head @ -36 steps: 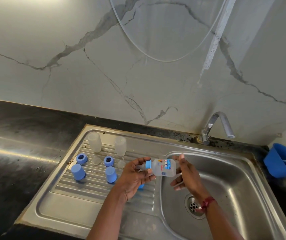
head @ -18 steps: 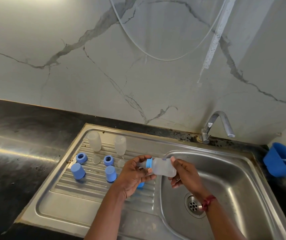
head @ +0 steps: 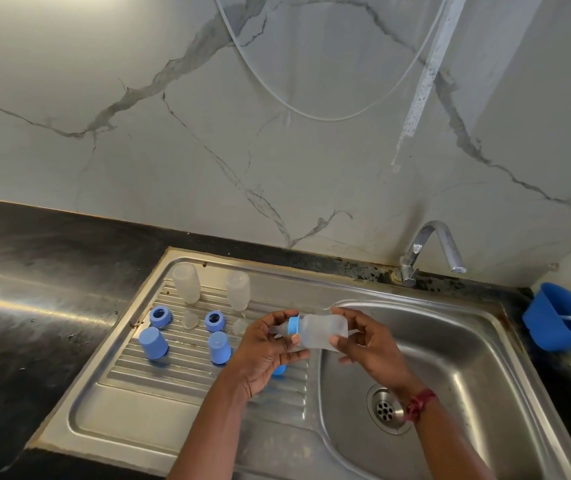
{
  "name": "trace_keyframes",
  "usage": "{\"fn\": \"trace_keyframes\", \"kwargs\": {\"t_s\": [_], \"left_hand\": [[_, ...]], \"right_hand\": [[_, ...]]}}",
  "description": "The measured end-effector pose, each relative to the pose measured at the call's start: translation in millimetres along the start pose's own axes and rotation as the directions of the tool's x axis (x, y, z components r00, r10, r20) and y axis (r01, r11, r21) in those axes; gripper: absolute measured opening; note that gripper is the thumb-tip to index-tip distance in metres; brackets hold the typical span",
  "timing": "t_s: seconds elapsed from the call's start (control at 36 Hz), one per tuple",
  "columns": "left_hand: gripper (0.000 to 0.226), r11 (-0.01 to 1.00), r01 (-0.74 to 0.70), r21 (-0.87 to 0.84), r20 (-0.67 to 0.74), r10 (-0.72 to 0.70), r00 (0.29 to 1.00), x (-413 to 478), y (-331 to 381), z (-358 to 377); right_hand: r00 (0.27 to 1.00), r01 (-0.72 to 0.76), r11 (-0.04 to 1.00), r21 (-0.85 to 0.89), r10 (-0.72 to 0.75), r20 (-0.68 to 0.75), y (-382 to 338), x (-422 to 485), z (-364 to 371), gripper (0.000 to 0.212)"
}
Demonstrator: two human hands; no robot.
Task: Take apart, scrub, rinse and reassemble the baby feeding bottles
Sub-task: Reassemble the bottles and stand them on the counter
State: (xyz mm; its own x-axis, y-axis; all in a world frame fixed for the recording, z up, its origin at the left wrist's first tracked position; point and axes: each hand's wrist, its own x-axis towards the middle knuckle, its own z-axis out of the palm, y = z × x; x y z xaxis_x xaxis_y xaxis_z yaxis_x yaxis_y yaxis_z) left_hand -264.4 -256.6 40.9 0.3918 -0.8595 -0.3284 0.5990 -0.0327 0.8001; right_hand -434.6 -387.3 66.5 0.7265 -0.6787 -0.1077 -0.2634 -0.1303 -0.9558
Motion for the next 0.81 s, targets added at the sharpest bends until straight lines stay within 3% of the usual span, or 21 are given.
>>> {"fn": "trace_keyframes", "kwargs": {"t_s": [0.08, 0.28, 0.39, 0.5, 0.56, 0.67, 0.81], "left_hand": [[0.052, 1.000, -0.009, 0.022, 0.014, 0.009, 1.000, -1.2, 0.9, 0.0], [0.042, 0.999, -0.023, 0.032, -0.007, 0.023, 1.000, -2.4, 0.5, 3.1], [0.044, 1.000, -0.018, -0.001, -0.021, 0.018, 1.000, -1.5, 0.2, 0.5], [0.044, 1.000, -0.015, 0.005, -0.038, 0.016, 0.999, -0.3, -0.1, 0.7], [0.043, 1.000, -0.020, 0.022, -0.040, 0.020, 0.999, -0.2, -0.3, 2.2], [0.042, 0.998, -0.034, 0.055, -0.031, 0.036, 0.999, -0.9, 0.3, 3.3], [0.040, 0.989, -0.070, 0.129, -0.020, 0.073, 0.997, -0.6, -1.4, 0.2]], "right_hand": [[0.995, -0.100, 0.994, 0.053, 0.101, -0.014, -8.0, -1.3, 4.7, 0.035], [0.987, -0.154, 0.986, 0.062, 0.156, -0.036, -6.4, -1.3, 6.4, 0.056], [0.994, -0.102, 0.993, 0.063, 0.104, -0.022, 0.5, 0.9, -1.0, 0.049], [0.999, 0.031, 0.999, -0.017, -0.031, 0.020, 5.3, 0.9, -1.3, 0.059], [0.999, 0.051, 0.999, -0.019, -0.051, -0.005, 6.5, 1.0, 0.0, 0.053], [0.999, -0.036, 0.995, 0.092, 0.037, -0.017, 3.7, 2.5, 2.4, 0.038], [0.994, -0.109, 0.988, 0.113, 0.111, -0.017, -0.8, 2.8, 5.1, 0.027]]}}
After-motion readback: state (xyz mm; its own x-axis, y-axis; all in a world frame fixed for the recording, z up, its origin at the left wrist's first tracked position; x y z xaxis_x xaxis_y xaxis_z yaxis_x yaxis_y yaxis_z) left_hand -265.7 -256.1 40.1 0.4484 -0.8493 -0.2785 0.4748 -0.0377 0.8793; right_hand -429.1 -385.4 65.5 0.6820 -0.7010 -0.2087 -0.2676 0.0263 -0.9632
